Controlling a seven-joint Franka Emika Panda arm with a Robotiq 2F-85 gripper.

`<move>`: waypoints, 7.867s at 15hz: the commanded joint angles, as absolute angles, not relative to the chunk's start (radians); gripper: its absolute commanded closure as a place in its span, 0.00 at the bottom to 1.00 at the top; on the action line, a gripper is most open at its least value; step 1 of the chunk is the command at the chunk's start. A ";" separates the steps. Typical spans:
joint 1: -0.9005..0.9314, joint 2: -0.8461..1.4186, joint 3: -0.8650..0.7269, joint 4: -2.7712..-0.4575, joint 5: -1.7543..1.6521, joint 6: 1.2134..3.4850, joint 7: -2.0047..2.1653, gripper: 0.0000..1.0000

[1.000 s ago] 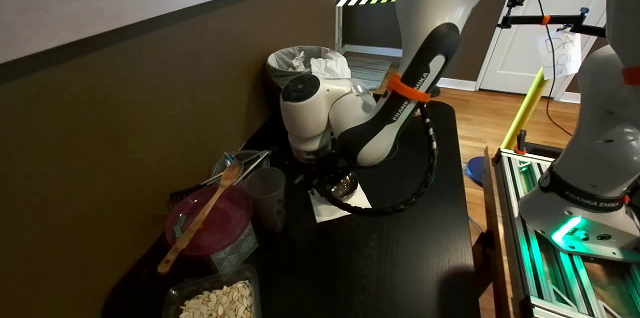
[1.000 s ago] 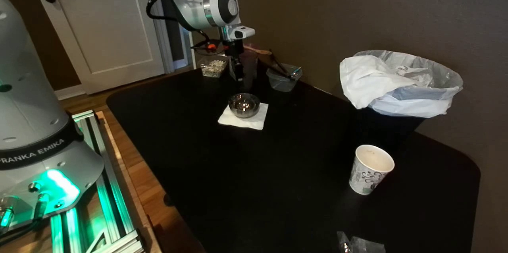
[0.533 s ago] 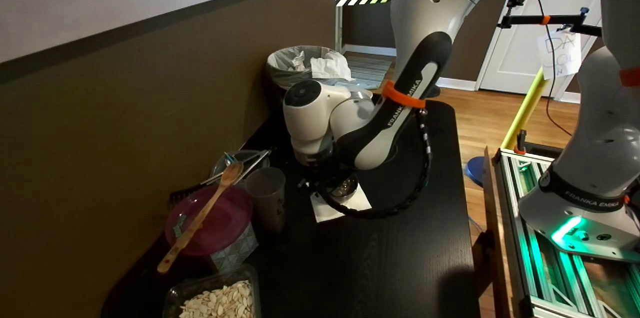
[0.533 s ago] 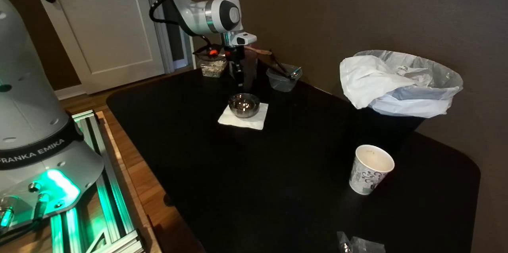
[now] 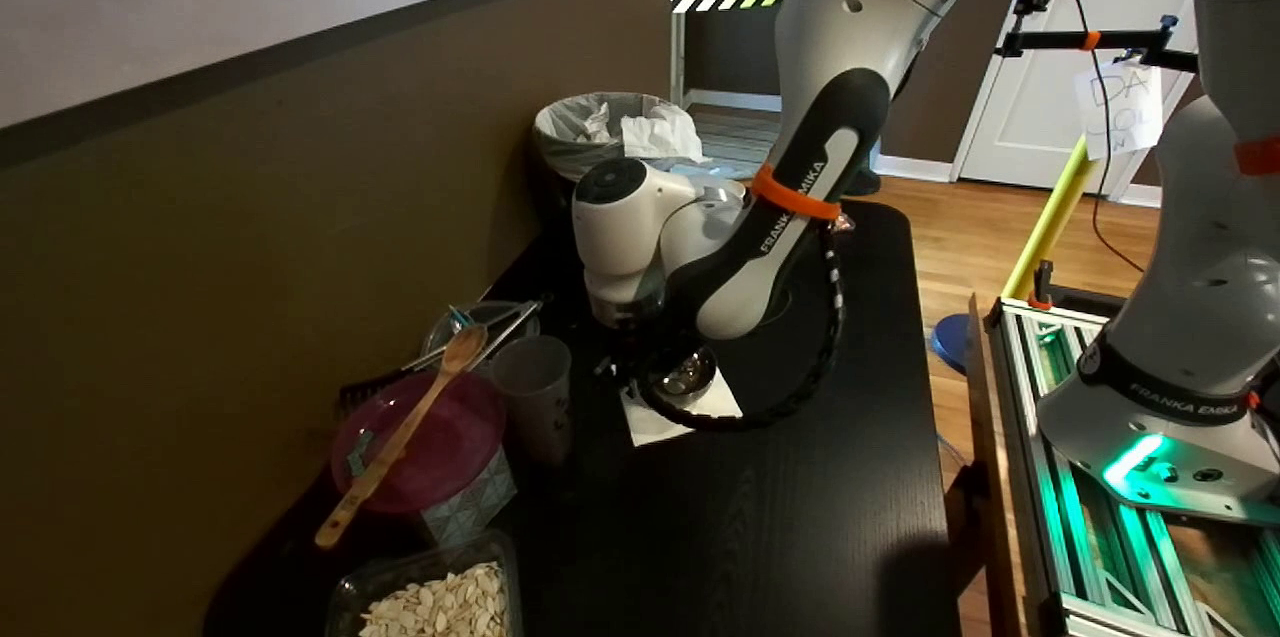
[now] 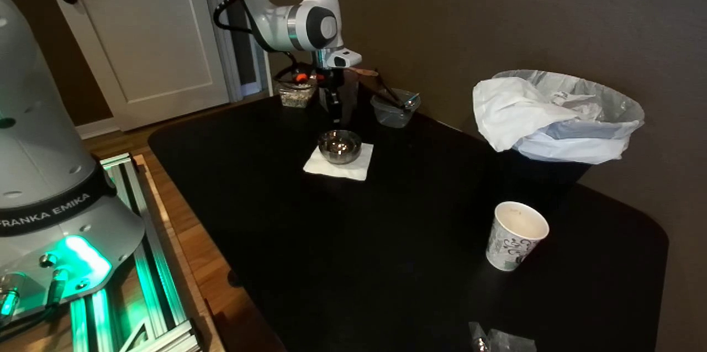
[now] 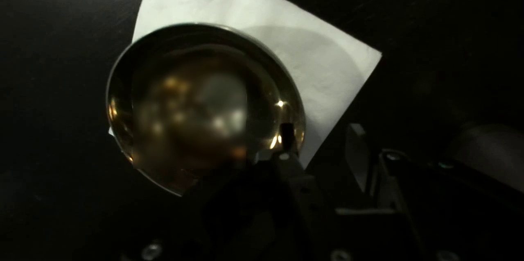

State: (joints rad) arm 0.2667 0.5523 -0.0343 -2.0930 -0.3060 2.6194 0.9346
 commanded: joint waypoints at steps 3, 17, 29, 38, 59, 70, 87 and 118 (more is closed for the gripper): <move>0.261 0.563 -0.048 -2.105 -0.242 2.679 0.849 0.72; 0.246 0.570 -0.052 -2.123 -0.145 2.685 0.752 0.81; 0.253 0.576 -0.052 -2.127 -0.094 2.706 0.693 0.93; 0.257 0.574 -0.055 -2.142 -0.087 2.723 0.681 0.97; 0.397 0.557 -0.170 -2.143 -0.162 2.675 0.822 0.99; 0.460 0.538 -0.198 -2.146 -0.266 2.597 0.921 0.99; 0.392 0.350 -0.019 -2.147 -0.249 2.380 0.882 0.99; 0.384 0.479 0.149 -1.637 -0.165 2.036 0.692 0.99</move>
